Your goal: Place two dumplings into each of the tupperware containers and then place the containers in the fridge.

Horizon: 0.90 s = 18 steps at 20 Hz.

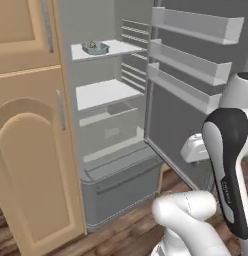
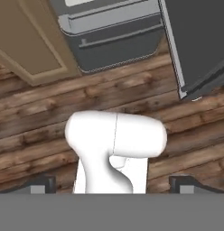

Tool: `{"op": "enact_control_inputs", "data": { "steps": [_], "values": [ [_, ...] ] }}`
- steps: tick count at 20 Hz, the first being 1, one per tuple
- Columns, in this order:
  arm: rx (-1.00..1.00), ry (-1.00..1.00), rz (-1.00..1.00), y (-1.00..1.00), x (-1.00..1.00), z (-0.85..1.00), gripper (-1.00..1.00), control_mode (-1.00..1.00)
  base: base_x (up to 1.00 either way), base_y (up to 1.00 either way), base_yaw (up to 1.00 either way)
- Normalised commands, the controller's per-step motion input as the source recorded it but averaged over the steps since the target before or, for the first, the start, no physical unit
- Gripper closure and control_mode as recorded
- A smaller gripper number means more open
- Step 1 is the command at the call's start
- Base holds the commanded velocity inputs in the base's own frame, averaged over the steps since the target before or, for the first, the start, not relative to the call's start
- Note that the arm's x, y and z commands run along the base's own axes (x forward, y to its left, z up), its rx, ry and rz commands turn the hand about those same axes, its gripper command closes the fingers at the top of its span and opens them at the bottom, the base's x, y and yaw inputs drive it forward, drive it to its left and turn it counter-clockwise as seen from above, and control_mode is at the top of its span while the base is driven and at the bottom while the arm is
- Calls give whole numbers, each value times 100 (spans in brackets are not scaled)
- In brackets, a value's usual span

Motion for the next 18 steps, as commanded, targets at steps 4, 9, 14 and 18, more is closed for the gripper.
{"op": "enact_control_inputs", "data": {
  "steps": [4,9,14,18],
  "values": [
    [0,0,0,0,0,0,-100,100,-68,12,-94],
    [0,0,0,0,0,0,-100,100,-52,9,-98],
    [0,0,0,0,0,0,-100,100,-44,7,-96],
    [0,0,0,0,0,0,-100,100,-14,-20,-82]
  ]
}}
